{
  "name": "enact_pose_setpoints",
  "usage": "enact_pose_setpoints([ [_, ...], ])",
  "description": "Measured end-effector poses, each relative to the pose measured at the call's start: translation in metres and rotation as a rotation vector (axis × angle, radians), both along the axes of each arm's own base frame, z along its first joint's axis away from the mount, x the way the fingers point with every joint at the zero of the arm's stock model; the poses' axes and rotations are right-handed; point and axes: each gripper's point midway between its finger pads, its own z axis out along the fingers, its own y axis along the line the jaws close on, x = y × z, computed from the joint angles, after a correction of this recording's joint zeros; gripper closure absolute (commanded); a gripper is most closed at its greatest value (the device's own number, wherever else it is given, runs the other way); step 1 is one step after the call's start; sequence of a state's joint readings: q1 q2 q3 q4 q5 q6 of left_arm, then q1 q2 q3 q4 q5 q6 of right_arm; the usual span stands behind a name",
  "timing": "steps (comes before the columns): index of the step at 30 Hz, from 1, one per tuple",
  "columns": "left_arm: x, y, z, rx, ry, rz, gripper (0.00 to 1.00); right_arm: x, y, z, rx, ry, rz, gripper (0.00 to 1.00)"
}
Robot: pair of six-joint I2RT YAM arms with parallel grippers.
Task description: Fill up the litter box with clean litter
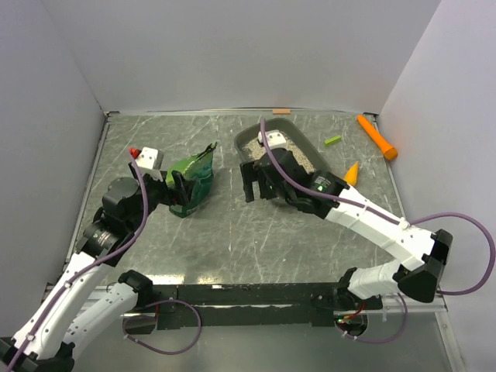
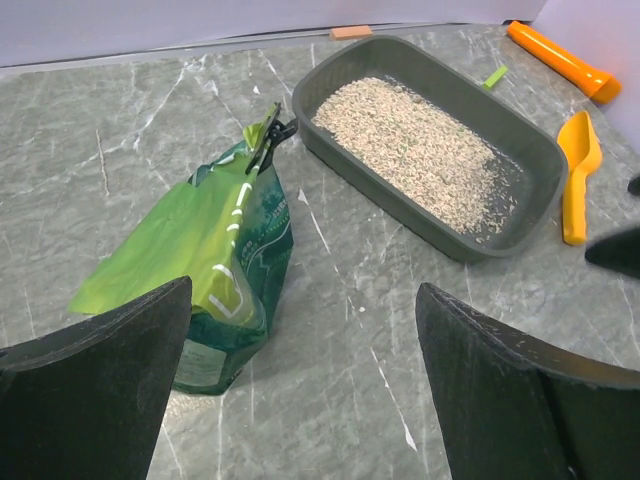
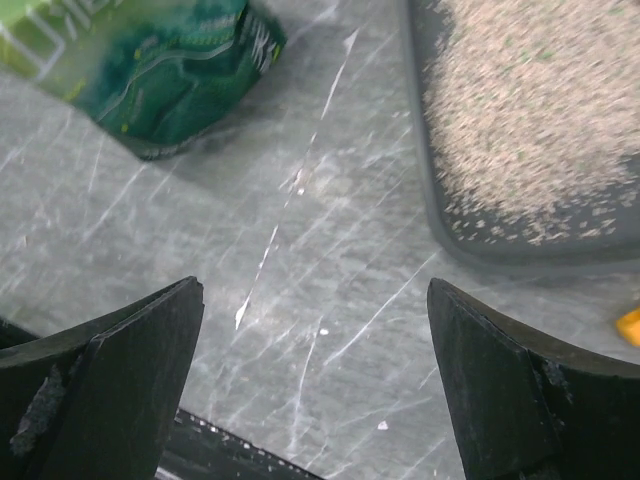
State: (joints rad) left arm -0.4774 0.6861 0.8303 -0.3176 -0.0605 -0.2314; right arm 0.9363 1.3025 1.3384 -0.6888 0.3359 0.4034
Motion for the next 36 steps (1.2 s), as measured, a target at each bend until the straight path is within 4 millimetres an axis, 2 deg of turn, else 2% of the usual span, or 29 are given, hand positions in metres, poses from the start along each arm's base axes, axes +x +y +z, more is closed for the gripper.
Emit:
enact_pose_setpoints([
  [6, -0.004, 0.001, 0.001, -0.008, -0.010, -0.003, 0.03, 0.013, 0.004, 0.026, 0.020, -0.032, -0.046, 0.00],
  [10, -0.003, 0.000, -0.001, -0.005, -0.002, -0.004, 0.03, 0.020, 0.014, 0.036, 0.056, -0.014, -0.079, 0.00],
  [14, -0.003, 0.000, -0.001, -0.006, -0.002, -0.009, 0.03, 0.032, 0.029, 0.038, 0.081, 0.017, -0.120, 0.01],
  [21, -0.004, 0.000, 0.000, -0.007, -0.002, -0.010, 0.03, 0.044, 0.038, 0.024, 0.138, 0.091, -0.185, 0.00],
  [27, -0.005, 0.000, 0.001, -0.024, -0.002, -0.006, 0.03, 0.076, 0.035, 0.017, 0.297, 0.176, -0.321, 0.03],
  [36, -0.004, 0.011, 0.005, -0.030, -0.018, 0.054, 0.03, 0.110, 0.092, -0.026, 0.410, 0.336, -0.409, 0.07],
])
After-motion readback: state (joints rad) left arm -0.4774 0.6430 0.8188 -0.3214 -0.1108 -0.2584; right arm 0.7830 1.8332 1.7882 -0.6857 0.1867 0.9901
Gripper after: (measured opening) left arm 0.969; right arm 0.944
